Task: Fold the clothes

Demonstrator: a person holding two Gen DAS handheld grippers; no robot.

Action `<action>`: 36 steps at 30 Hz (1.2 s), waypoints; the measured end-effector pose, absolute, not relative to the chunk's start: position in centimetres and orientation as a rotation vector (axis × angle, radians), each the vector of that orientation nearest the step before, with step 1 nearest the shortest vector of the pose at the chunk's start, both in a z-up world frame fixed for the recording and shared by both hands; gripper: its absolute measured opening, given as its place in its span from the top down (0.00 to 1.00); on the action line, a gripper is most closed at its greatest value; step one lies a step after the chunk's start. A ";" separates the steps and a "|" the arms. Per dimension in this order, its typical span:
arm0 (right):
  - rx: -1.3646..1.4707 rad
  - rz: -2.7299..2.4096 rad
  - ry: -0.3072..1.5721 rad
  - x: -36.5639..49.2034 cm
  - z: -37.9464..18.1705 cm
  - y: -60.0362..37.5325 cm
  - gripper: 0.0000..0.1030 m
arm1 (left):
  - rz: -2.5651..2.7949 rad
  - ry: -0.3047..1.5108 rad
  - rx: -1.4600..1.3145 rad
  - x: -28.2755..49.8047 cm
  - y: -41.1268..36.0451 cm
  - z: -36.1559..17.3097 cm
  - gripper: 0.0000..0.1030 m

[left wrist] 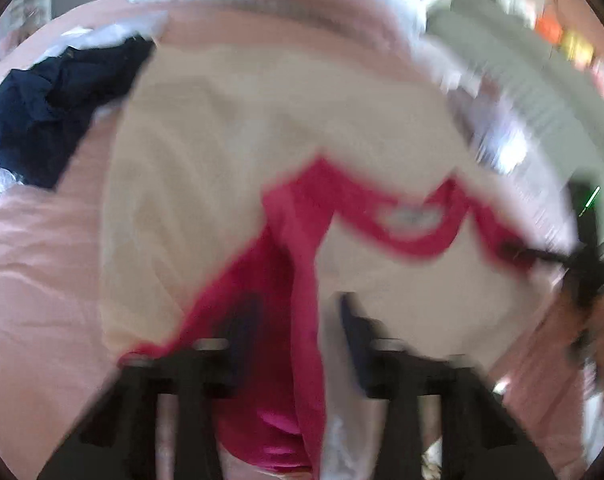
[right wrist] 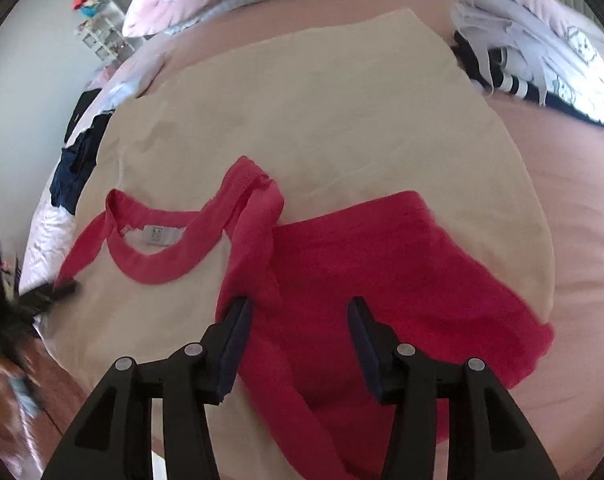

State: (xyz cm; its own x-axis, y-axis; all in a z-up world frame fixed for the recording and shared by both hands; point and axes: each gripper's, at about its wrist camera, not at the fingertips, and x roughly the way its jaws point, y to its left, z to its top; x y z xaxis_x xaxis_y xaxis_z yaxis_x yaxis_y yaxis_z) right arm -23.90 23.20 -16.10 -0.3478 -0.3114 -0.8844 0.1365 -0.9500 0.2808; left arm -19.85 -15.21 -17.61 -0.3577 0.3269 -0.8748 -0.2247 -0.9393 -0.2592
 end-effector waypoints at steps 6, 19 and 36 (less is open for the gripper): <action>1.443 -2.428 -0.319 -22.5 -12.6 25.4 0.33 | 2.314 -0.106 -1.542 -20.0 -14.8 -17.7 0.86; 1.528 -2.395 -0.229 -23.8 -15.6 23.2 0.96 | 2.357 -0.139 -1.420 -21.2 -15.1 -14.8 0.93; 1.399 -2.472 -0.254 -14.7 -10.8 21.2 0.71 | 2.427 -0.175 -1.312 -11.9 -13.4 -12.4 0.64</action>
State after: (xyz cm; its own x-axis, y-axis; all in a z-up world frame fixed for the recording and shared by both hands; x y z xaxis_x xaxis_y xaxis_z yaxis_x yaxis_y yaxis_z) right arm -14.70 21.21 -10.76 -0.4868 -0.3335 -0.8073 0.1621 -0.9427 0.2916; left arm -11.88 -13.45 -12.36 -0.4949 0.3811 -0.7809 -0.2651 -0.9221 -0.2821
